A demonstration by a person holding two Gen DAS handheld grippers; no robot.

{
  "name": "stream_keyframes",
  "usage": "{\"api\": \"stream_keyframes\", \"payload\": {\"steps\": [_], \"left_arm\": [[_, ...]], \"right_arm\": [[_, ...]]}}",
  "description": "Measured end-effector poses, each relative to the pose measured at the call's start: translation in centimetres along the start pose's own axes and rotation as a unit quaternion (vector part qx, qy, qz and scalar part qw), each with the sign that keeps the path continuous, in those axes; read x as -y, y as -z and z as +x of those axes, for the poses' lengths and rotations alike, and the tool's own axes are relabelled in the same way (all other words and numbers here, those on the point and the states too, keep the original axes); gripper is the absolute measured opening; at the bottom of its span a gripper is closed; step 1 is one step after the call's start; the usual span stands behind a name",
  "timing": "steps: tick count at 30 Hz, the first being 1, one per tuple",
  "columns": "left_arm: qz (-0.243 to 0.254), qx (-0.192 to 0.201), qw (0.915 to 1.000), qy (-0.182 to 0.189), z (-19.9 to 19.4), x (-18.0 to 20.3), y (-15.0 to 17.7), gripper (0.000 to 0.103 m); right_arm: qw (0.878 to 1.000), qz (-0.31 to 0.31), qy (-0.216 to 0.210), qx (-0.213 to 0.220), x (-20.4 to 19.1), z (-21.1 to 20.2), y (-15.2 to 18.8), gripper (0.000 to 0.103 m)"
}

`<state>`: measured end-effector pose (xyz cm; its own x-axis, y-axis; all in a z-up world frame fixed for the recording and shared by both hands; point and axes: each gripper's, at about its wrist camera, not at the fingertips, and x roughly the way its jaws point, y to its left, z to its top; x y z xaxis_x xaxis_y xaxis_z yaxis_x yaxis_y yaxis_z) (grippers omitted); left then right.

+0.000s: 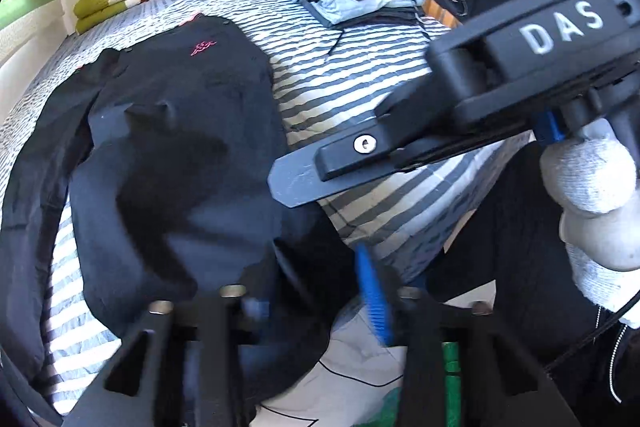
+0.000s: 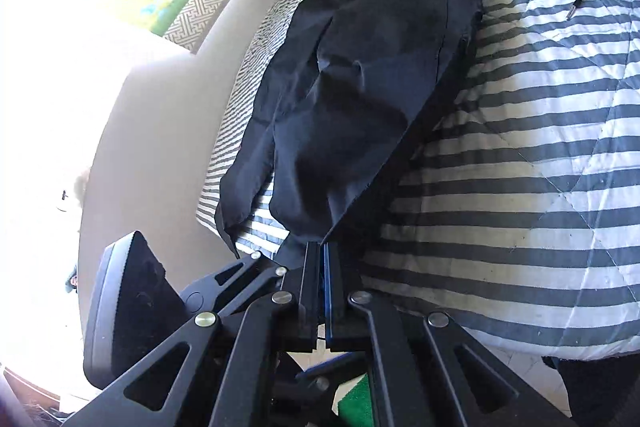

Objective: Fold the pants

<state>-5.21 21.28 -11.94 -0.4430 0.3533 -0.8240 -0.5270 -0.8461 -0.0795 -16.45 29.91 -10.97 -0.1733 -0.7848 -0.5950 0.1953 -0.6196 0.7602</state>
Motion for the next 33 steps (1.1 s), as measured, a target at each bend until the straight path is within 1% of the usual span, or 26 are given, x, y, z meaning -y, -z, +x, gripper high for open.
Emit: {"api": "stream_keyframes", "payload": {"steps": [1, 3, 5, 6, 7, 8, 9, 11, 14, 17, 20, 23, 25, 27, 28, 29, 30, 33], "left_arm": [[-0.009, 0.0, 1.0, 0.002, -0.1, -0.5, -0.1, 0.013], [-0.033, -0.003, 0.9993, 0.015, -0.3, -1.7, -0.2, 0.006], [-0.054, 0.0, 0.9981, 0.032, -1.3, -2.6, -0.1, 0.005], [-0.062, 0.001, 0.9971, 0.043, -1.8, -3.1, -0.2, 0.005], [-0.067, 0.005, 0.9965, 0.05, -2.6, -3.3, -0.3, 0.005], [-0.066, 0.009, 0.9962, 0.055, -3.4, -3.6, -0.3, 0.005], [-0.064, 0.012, 0.9959, 0.063, -4.1, -3.7, -0.4, 0.005], [-0.058, 0.02, 0.9956, 0.07, -5.6, -4.0, -0.7, 0.005], [-0.062, 0.025, 0.9947, 0.078, -6.9, -5.1, -1.4, 0.005], [-0.076, 0.03, 0.9926, 0.09, -7.7, -6.4, -2.0, 0.005], [-0.098, 0.029, 0.9888, 0.109, -8.0, -7.7, -2.6, 0.005], [-0.084, 0.029, 0.9912, 0.098, -8.5, -8.0, -2.9, 0.005], [-0.089, 0.029, 0.9905, 0.1, -8.7, -8.5, -3.0, 0.005], [-0.104, 0.033, 0.989, 0.1, -9.3, -9.4, -2.9, 0.004], [-0.11, 0.037, 0.9884, 0.098, -9.6, -10.0, -2.8, 0.004], [-0.115, 0.041, 0.9878, 0.096, -10.0, -10.7, -2.6, 0.004], [-0.121, 0.045, 0.9872, 0.094, -10.5, -11.3, -2.4, 0.004], [-0.138, 0.054, 0.9854, 0.084, -11.5, -13.8, -1.6, 0.004]], "right_arm": [[1.0, -0.001, -0.001, -0.003, -0.1, 0.1, -0.1, 0.002], [1.0, -0.007, 0.002, -0.006, -0.3, 0.2, -0.4, 0.002], [1.0, -0.016, 0.0, -0.01, -0.4, 0.0, -0.8, 0.002], [1.0, -0.022, -0.004, -0.013, -0.5, -0.1, -1.1, 0.006], [1.0, -0.022, -0.004, -0.009, -0.5, -0.4, -1.6, 0.007], [1.0, -0.025, 0.004, 0.0, -0.4, -1.0, -2.3, 0.02], [0.999, -0.028, 0.023, 0.017, -0.3, -1.8, -3.3, 0.037], [0.995, -0.032, 0.073, 0.065, -0.1, -3.5, -5.9, 0.043], [0.987, -0.025, 0.126, 0.101, 1.1, -4.5, -10.7, 0.043], [0.98, 0.008, 0.164, 0.109, 3.3, -3.5, -16.4, 0.045], [0.977, 0.054, 0.176, 0.111, 5.7, -1.8, -21.1, 0.045], [0.976, 0.075, 0.177, 0.105, 7.4, 0.0, -25.0, 0.045], [0.974, 0.09, 0.179, 0.107, 8.3, 1.0, -26.9, 0.045], [0.969, 0.108, 0.189, 0.115, 9.2, 1.6, -28.4, 0.044], [0.969, 0.116, 0.183, 0.118, 9.5, 1.9, -29.1, 0.039], [0.97, 0.118, 0.176, 0.118, 9.5, 2.3, -29.7, 0.017], [0.971, 0.113, 0.177, 0.113, 9.2, 2.9, -30.4, 0.006], [0.971, 0.083, 0.188, 0.119, 7.3, 3.6, -32.0, 0.004]]}}
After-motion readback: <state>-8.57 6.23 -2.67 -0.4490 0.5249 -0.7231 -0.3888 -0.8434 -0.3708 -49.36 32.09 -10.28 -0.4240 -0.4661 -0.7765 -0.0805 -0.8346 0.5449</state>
